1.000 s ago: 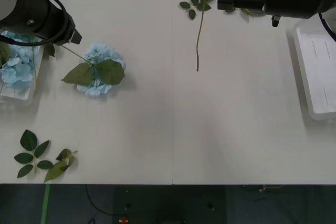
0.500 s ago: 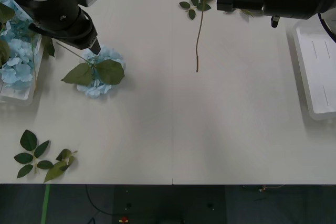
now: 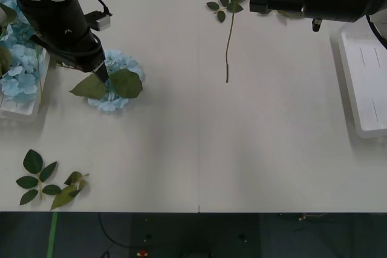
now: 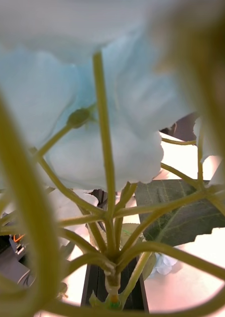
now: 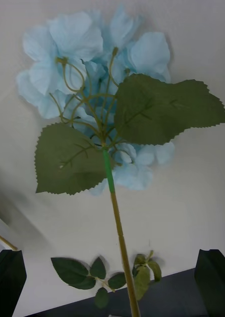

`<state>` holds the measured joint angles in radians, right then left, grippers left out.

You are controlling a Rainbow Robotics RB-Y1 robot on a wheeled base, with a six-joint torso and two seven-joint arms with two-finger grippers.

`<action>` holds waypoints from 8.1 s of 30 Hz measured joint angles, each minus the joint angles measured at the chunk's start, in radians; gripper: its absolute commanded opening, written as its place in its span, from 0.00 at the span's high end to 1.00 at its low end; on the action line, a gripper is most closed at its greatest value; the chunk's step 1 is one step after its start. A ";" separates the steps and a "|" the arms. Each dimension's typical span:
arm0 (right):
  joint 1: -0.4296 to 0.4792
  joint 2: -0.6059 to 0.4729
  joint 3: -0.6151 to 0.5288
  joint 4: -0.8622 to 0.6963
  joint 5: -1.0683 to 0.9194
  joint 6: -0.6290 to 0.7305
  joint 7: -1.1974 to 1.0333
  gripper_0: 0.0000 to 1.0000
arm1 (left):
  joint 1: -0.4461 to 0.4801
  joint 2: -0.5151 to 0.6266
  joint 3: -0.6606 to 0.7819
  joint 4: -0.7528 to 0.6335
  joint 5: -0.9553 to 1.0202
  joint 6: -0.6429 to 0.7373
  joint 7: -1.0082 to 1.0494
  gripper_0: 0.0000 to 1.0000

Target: Place the red flowers into the right box and the blue flowers into the left box. If a person shows an open palm, hand one flower to the person first, then continue sorting.

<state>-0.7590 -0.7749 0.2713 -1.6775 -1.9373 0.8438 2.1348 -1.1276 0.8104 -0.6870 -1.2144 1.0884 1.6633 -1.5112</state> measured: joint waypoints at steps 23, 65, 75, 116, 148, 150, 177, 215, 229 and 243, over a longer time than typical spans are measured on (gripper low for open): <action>0.000 0.000 0.001 0.000 0.001 0.000 0.000 1.00 | -0.017 -0.104 -0.071 0.172 0.107 0.069 0.000 0.24; 0.000 0.001 0.005 -0.001 0.001 -0.001 -0.004 1.00 | 0.010 0.198 0.279 -0.042 -0.031 -0.033 -0.063 1.00; 0.000 0.001 0.006 -0.001 0.002 -0.001 -0.005 1.00 | 0.322 0.284 0.804 -0.201 -0.292 -0.010 -0.165 1.00; 0.000 0.001 0.006 -0.001 0.002 -0.001 -0.005 1.00 | 0.771 0.240 0.863 -0.113 -0.492 -0.680 -0.314 0.04; -0.003 0.001 0.024 -0.001 0.016 -0.008 -0.039 1.00 | 0.821 0.201 0.786 -0.772 -0.167 -0.390 0.061 0.00; -0.003 0.001 0.025 -0.001 0.017 -0.008 -0.039 1.00 | 0.886 0.157 0.786 -0.833 -0.166 -0.480 0.063 0.00; -0.003 0.001 0.032 -0.001 0.017 -0.017 -0.040 1.00 | 1.079 -0.323 0.448 -1.027 -0.258 -1.021 0.151 0.00; -0.003 0.001 0.036 -0.001 0.019 -0.022 -0.042 1.00 | 0.695 -0.563 0.237 -0.591 -0.275 -1.193 0.213 0.00; -0.003 0.001 0.036 -0.001 0.023 -0.025 -0.042 1.00 | 0.681 -0.577 0.180 -0.555 -0.303 -1.285 0.213 1.00; -0.003 0.001 0.036 -0.001 0.024 -0.029 -0.042 1.00 | 0.681 -0.577 0.179 -0.554 -0.334 -1.297 0.213 1.00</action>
<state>-0.7618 -0.7742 0.3074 -1.6787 -1.9134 0.8144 2.0930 -0.4470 0.2333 -0.5083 -1.7684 0.7542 0.3664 -1.2985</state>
